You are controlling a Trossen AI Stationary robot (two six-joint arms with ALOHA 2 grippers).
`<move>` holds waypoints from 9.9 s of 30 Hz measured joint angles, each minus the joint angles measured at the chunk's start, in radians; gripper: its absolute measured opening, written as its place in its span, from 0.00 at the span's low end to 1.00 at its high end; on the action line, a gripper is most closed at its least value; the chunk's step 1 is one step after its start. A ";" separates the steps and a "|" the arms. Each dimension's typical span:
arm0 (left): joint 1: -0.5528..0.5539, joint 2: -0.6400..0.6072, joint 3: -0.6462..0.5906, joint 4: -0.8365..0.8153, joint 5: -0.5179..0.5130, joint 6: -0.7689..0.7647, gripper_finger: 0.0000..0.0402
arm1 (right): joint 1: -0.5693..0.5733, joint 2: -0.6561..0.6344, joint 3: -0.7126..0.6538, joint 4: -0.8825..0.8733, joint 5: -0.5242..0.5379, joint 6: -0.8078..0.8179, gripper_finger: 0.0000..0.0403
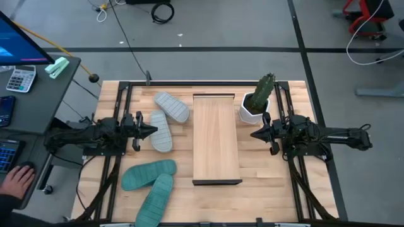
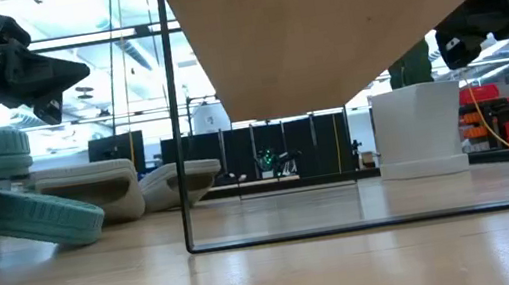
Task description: Pick and place slides into the shelf
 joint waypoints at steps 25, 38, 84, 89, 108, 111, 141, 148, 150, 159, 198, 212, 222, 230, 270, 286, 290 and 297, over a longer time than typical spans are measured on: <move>0.000 0.000 0.000 0.000 0.000 0.000 0.07 | 0.000 0.000 0.000 0.000 0.000 0.000 0.04; 0.000 0.000 0.000 0.000 0.000 0.000 0.08 | 0.000 0.000 0.000 0.000 0.000 0.000 0.04; 0.000 0.000 0.000 0.000 0.000 0.000 0.06 | 0.000 0.000 0.000 0.000 0.000 0.000 0.04; 0.000 0.000 0.000 0.000 0.000 0.000 0.07 | 0.000 0.000 0.000 0.000 0.000 0.000 0.04; 0.000 0.000 0.000 0.000 0.000 0.000 0.07 | 0.000 0.000 0.000 0.000 0.000 0.000 0.04; 0.000 0.000 0.000 0.000 0.000 0.000 0.08 | 0.000 0.000 0.000 0.000 0.000 0.000 0.04; 0.000 0.000 0.000 0.000 -0.030 0.041 0.07 | 0.000 0.000 0.000 0.000 0.000 -0.046 0.04; 0.000 0.000 0.000 0.003 -0.030 0.141 0.06 | 0.000 0.000 0.000 0.000 0.085 -0.014 0.04; 0.000 0.000 0.000 0.004 -0.030 0.129 0.07 | 0.000 0.000 0.000 0.000 0.122 0.107 0.04; 0.000 0.000 0.000 0.043 -0.030 -0.124 0.07 | 0.000 0.000 0.000 0.001 0.206 0.673 0.04; 0.007 0.000 0.000 0.041 -0.164 -0.727 0.11 | 0.000 0.226 0.340 -0.025 0.204 0.364 0.04; 0.006 0.000 0.001 0.170 -0.296 -0.607 0.27 | -0.001 0.654 0.760 -0.153 0.153 0.242 0.04; 0.003 0.151 0.184 0.171 -0.296 -0.251 0.26 | -0.060 0.798 0.947 -0.255 0.130 0.173 0.04; 0.004 0.485 0.434 0.173 -0.269 -0.069 0.28 | -0.073 0.845 1.045 -0.254 0.104 0.116 0.04; -0.225 0.838 0.896 -0.797 0.085 -0.479 0.44 | -0.073 0.966 1.070 -0.254 0.085 0.046 0.04; -0.383 1.081 0.895 -0.809 0.298 -0.724 0.55 | -0.071 0.977 1.070 -0.254 0.045 0.038 0.04; -0.383 1.166 0.895 -0.820 0.370 -0.753 0.59 | -0.071 0.977 1.070 -0.254 0.024 0.037 0.02; -0.384 1.282 0.895 -0.825 0.348 -0.717 0.61 | -0.071 0.977 1.070 -0.257 0.022 0.036 0.02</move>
